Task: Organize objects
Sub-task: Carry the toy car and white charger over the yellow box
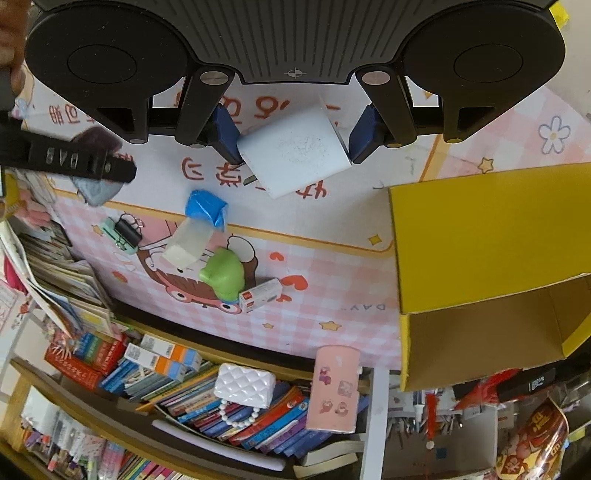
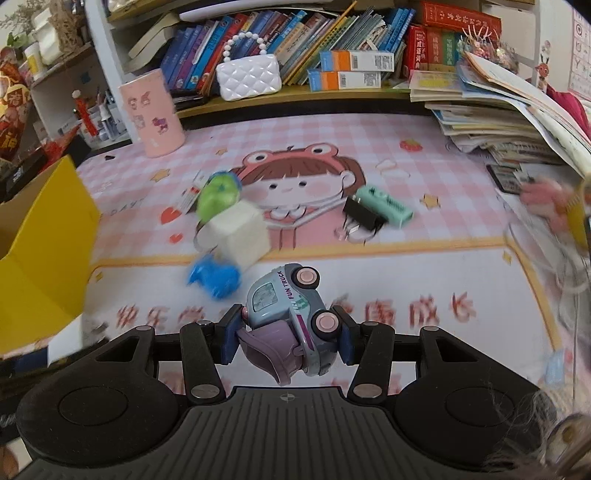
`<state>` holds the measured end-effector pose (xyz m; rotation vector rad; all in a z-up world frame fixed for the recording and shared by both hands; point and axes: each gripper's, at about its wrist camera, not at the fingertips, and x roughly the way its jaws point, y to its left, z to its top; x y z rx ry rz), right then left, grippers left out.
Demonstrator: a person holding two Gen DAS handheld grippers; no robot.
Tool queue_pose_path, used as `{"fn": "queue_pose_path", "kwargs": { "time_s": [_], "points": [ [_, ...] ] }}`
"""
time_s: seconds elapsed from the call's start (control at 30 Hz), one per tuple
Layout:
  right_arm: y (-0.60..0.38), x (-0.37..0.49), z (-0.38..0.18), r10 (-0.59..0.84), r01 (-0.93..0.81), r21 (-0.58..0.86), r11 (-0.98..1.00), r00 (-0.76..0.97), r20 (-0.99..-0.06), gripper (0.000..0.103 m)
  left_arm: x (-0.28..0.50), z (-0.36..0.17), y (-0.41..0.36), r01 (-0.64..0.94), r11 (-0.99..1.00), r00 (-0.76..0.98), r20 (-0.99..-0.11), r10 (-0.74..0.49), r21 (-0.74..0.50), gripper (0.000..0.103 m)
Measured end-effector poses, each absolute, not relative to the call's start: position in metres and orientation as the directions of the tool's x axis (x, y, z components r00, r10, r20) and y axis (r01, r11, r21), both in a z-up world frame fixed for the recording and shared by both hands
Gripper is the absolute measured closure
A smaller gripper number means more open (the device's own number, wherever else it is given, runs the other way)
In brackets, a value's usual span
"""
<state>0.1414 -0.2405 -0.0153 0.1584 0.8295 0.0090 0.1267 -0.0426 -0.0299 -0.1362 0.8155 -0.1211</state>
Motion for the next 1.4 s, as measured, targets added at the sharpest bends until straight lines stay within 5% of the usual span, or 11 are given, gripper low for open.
{"fn": "queue_pose_path", "kwargs": {
  "time_s": [1.4],
  "points": [
    [-0.023,0.000,-0.005,0.215,-0.206,0.098,0.974,0.687,-0.695,0.056,-0.027,-0.012,0.152,-0.090,0.980,0.754,-0.655,-0.048,-0.176,0.040]
  ]
}}
